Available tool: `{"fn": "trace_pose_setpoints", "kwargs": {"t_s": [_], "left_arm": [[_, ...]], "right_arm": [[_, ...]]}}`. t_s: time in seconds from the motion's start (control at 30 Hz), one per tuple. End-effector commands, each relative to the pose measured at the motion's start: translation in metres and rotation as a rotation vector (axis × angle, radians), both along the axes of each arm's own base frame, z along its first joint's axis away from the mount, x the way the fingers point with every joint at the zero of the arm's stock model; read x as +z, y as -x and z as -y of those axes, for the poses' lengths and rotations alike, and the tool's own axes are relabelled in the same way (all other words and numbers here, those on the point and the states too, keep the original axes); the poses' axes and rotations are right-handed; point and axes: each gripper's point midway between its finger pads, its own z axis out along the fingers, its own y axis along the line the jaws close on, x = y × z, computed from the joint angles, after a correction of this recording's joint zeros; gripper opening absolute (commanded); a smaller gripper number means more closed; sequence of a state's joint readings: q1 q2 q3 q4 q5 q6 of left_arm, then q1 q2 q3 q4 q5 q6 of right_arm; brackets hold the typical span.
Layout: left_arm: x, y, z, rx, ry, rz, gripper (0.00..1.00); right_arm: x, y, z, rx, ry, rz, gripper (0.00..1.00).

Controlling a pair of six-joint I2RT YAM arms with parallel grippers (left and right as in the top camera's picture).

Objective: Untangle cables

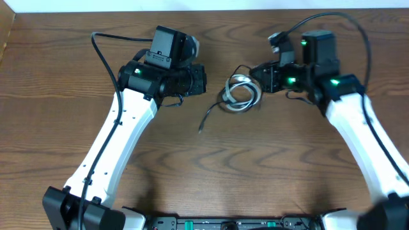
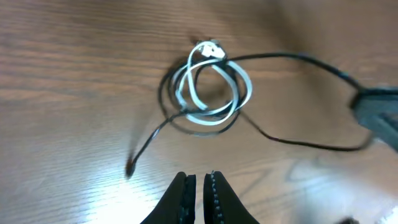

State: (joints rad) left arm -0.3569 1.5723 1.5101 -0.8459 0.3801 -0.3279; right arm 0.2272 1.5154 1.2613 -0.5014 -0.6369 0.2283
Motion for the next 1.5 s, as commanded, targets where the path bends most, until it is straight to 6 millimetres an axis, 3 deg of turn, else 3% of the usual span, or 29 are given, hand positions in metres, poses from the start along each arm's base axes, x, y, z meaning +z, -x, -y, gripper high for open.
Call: {"fn": "trace_pose_setpoints", "kwargs": {"t_s": [0.0,0.1,0.2,0.3,0.4,0.57,0.73,1.0,1.3,1.47], "left_arm": [[0.015,0.008,0.014,-0.112,0.063,0.032,0.11],[0.015,0.007,0.014,-0.112,0.065,0.036,0.17],[0.017,0.004,0.015,-0.112,0.07,0.051,0.4],[0.021,-0.001,0.018,-0.115,0.081,0.08,0.56],[0.024,-0.007,0.02,-0.122,0.088,0.109,0.66],[0.03,0.001,0.048,-0.339,0.192,0.165,0.69],[0.021,-0.002,0.062,-0.419,0.25,0.157,0.69],[0.008,-0.006,0.082,-0.512,0.353,0.138,0.69],[-0.004,-0.004,0.09,-0.531,0.343,0.116,0.69],[-0.026,-0.007,0.077,-0.47,0.242,0.073,0.69]], "right_arm": [[0.02,0.006,0.009,-0.094,-0.051,-0.051,0.01],[0.022,0.012,0.009,-0.109,-0.078,-0.094,0.01],[0.028,0.02,0.001,-0.052,-0.123,-0.109,0.01],[0.035,0.027,-0.005,-0.007,-0.17,-0.123,0.01],[0.048,0.033,-0.004,0.022,-0.219,-0.119,0.01],[0.085,0.042,0.009,0.075,-0.334,-0.068,0.01],[0.114,0.052,0.022,0.137,-0.445,-0.049,0.01],[0.149,0.06,0.019,0.239,-0.551,-0.019,0.01],[0.154,0.058,0.021,0.244,-0.557,0.001,0.01],[0.146,0.048,0.033,0.179,-0.531,0.02,0.01]]}}
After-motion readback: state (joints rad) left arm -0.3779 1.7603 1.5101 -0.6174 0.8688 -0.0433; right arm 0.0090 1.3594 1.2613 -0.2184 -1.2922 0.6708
